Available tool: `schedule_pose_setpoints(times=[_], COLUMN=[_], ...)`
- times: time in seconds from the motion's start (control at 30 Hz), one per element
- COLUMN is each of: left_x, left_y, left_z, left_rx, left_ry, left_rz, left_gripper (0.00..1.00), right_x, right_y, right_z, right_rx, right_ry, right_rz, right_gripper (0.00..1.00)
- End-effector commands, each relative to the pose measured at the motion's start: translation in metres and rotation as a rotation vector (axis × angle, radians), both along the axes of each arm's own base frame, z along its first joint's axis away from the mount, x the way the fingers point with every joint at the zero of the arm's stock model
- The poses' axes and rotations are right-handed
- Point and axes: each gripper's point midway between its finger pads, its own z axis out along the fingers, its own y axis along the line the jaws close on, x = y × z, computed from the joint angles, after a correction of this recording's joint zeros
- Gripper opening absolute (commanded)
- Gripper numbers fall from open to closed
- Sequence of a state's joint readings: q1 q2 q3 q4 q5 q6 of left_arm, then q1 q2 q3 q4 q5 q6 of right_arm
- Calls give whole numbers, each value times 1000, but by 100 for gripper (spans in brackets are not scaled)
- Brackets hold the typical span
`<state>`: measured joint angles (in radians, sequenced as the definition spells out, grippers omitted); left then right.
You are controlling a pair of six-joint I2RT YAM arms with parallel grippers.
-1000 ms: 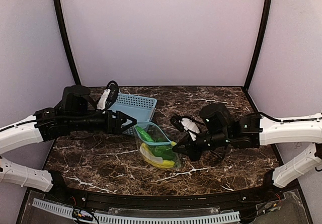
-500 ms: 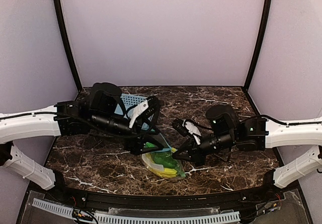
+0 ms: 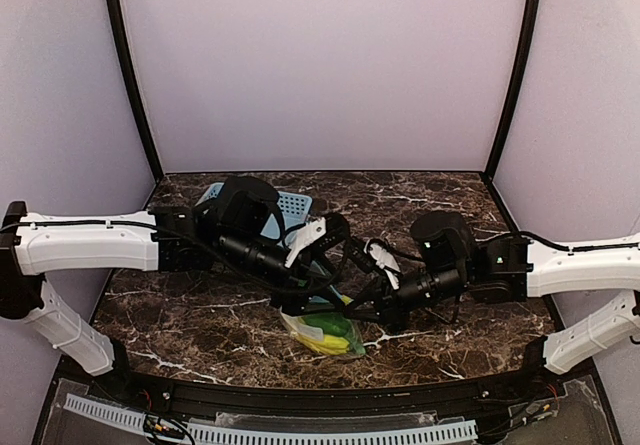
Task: Place the food in the zip-top bag and seal the zipper
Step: Zip the zipper of the food storage bag.
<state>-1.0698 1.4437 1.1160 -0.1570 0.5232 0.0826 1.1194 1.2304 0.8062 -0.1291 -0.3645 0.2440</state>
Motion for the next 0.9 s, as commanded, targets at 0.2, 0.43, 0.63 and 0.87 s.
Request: schedule_pose_setpoints(times=[0.2,0.43,0.63,0.87], left_x=[-5,-7,-8,-6], left_y=[-20,-18,-15,-7], left_z=[2,-8,-19,-30], left_rx=[-47,-25,21,72], left_ry=[56,71,80,65], left_rz=[-68,-69,-72,-55], left_gripper=[50,34,27,25], right_x=[-2,0,2,2], right_y=[4,3,1,-2], right_z=[17,20,20,22], right_rx=[63,69,68,74], right_ry=[-15,-26,-32,-38], right_rz=[4,-7,-19,-29], right_gripper=[0,0,0,0])
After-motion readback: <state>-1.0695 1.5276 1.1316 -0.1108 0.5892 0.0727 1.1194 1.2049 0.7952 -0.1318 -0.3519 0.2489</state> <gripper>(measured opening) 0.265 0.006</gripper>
